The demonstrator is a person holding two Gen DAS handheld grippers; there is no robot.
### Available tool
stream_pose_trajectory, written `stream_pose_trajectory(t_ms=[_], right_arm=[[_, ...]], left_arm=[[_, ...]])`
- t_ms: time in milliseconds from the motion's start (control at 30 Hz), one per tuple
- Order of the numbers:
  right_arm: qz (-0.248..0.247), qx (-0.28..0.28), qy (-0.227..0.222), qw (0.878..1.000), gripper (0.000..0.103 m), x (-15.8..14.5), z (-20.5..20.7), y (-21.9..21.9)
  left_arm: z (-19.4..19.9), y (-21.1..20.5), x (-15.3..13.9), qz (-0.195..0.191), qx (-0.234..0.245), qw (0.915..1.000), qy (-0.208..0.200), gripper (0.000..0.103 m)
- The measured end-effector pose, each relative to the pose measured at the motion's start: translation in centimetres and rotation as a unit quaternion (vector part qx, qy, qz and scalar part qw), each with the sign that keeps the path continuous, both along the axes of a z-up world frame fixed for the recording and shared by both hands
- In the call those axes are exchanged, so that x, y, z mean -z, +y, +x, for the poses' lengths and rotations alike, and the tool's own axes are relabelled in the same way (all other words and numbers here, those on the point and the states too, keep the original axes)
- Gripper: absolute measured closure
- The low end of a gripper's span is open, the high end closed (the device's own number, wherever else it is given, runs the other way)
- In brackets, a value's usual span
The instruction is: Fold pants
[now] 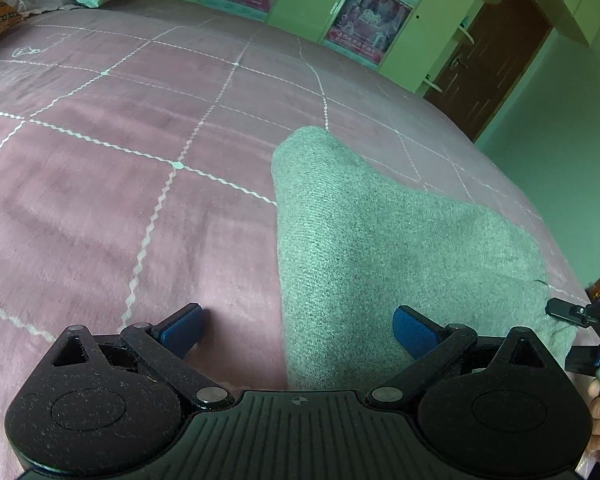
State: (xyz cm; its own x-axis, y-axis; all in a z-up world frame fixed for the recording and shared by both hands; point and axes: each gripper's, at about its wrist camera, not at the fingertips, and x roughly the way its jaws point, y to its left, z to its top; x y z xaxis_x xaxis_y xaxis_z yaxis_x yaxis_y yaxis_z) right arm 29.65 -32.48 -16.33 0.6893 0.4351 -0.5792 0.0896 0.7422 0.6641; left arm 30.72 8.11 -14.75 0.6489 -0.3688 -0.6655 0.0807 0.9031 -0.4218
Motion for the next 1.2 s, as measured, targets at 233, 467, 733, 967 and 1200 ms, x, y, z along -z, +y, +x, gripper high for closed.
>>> stream_pose_trajectory(t_ms=[233, 467, 733, 967, 1200], right_arm=[[0.007, -0.014, 0.006, 1.0, 0.03, -0.1, 0.9, 0.2], [0.037, -0.043, 0.022, 0.998, 0.032, 0.1, 2.6, -0.5], [-0.015, -0.125, 0.038, 0.991, 0.044, -0.9, 4.2, 1.8], [-0.052, -0.16, -0.019, 0.986, 0.068, -5.0, 5.7, 3.3], [-0.056, -0.174, -0.077, 0.98, 0.069, -9.5, 14.8, 5.7]], left_arm=[[1.7, 1.1, 0.8, -0.121, 0.022, 0.9921, 0.022, 0.002], [3.9, 4.1, 3.2, -0.282, 0.004, 0.9568, 0.071, 0.002], [4.8, 1.3, 3.7, -0.236, 0.045, 0.9655, 0.099, 0.067], [5.8, 2.7, 0.6, -0.275, 0.046, 0.9594, 0.044, 0.077], [14.4, 5.6, -3.7, -0.263, 0.037, 0.9641, -0.014, 0.078]])
